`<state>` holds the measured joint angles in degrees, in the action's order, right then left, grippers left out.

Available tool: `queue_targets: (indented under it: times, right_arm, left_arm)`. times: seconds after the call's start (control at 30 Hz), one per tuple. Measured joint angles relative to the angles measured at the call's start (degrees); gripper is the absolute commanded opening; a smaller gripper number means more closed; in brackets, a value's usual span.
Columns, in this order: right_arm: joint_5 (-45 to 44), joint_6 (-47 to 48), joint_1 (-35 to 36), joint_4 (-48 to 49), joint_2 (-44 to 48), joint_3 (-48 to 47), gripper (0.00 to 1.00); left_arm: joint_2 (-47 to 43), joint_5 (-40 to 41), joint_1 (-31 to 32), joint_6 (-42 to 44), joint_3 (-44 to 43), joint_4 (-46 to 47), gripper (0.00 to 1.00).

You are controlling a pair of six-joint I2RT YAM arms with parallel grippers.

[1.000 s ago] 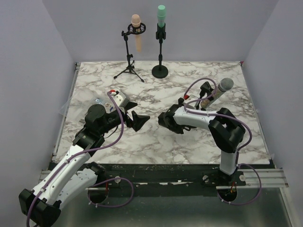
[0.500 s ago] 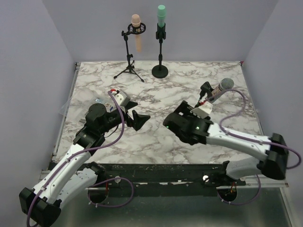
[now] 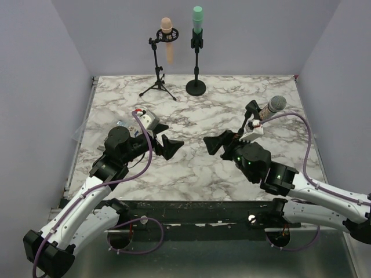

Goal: Remove the microphone from the stand

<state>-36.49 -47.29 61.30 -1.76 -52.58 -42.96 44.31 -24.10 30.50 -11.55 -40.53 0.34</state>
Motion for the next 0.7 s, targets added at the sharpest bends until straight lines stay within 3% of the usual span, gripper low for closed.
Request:
queue_targets:
  times: [0.17,0.43,0.57,0.7]
  right_arm:
    - [-3.3,6.4,0.0,-11.9,9.9,2.8,1.00]
    - [-20.1,7.8,0.0,-31.6,20.7,-2.8,1.00]
    - [-27.5,14.8,0.0,-30.0,21.4,-6.9,1.00]
    - [-31.7,27.7,0.0,-19.3,21.1,-7.2,1.00]
  left_arm:
    - [0.0,-0.3,0.0,0.0,0.0,0.2,0.99]
    - [-0.1,-3.4,0.0,-0.5,0.3,3.5,0.99]
    - [-0.1,-4.5,0.0,-0.5,0.5,4.5,0.99]
    - [-0.1,-5.3,0.0,-0.5,0.6,4.8,0.99]
